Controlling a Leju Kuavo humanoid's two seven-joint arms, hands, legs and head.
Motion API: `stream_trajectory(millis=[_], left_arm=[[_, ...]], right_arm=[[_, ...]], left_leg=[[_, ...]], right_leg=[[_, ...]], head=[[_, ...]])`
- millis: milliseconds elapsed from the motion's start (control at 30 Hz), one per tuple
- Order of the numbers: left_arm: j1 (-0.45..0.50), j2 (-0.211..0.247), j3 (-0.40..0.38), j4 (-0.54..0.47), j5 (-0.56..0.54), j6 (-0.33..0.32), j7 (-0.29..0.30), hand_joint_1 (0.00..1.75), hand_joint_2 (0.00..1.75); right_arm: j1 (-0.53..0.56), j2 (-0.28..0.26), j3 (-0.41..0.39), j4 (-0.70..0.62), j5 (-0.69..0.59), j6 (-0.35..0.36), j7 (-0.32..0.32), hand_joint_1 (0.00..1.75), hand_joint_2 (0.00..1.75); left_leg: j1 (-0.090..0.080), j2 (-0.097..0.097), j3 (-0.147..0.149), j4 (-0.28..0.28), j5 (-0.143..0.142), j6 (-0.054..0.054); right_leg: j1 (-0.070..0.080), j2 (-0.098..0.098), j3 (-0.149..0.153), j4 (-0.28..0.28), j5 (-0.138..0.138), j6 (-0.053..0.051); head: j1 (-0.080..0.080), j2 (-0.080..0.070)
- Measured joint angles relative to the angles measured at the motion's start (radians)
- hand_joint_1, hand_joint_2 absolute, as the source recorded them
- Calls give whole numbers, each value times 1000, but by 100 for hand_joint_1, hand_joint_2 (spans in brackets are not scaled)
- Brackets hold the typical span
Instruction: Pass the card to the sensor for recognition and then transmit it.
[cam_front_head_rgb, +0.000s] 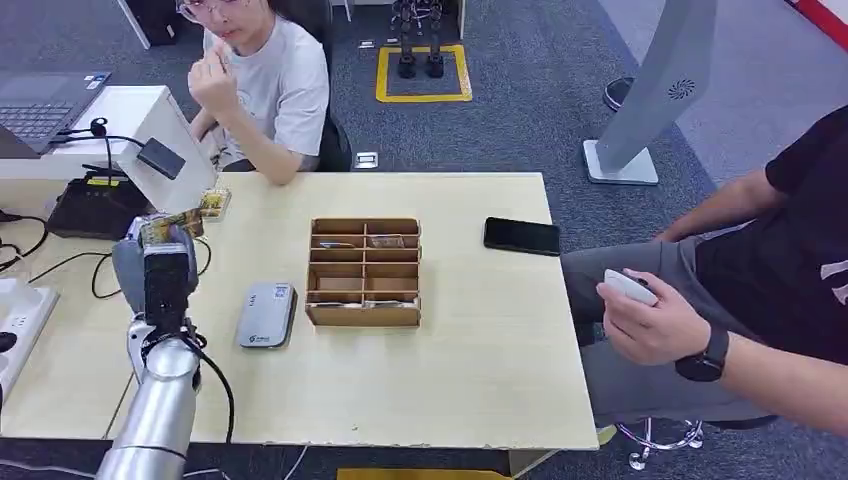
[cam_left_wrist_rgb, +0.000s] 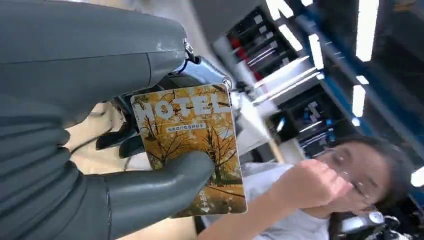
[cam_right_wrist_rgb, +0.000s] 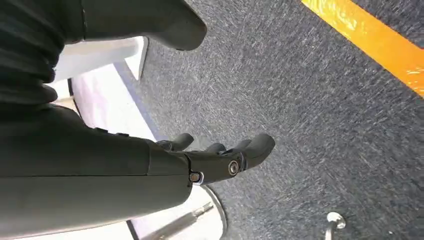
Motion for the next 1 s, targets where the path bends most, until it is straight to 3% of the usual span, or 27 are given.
stream_trajectory(millis=[367, 900, 933, 1000], left_arm=[[-35, 28, -50, 0, -133, 24, 20, 175, 175], [-28, 27, -74, 0, -142, 14, 22, 175, 175], [-28, 27, -74, 0, -142, 14, 22, 0, 175], [-28, 27, -76, 0, -142, 9, 22, 0, 175]], right_arm=[[-4, 0, 1, -4, -1, 0, -3, 0, 175], [-3, 0, 1, -4, -7, -1, -8, 0, 175], [-3, 0, 1, -4, -7, -1, -9, 0, 175], [-3, 0, 1, -4, -7, -1, -9, 0, 175]], left_leg=[[0, 0, 0, 0, 0, 0], [0, 0, 0, 0, 0, 0], [0, 0, 0, 0, 0, 0], [0, 0, 0, 0, 0, 0]], right_leg=[[0, 1, -1, 0, 0, 0], [0, 1, -1, 0, 0, 0], [0, 1, -1, 0, 0, 0], [0, 1, -1, 0, 0, 0]], head=[[0, 0], [0, 0], [0, 0], [0, 0]])
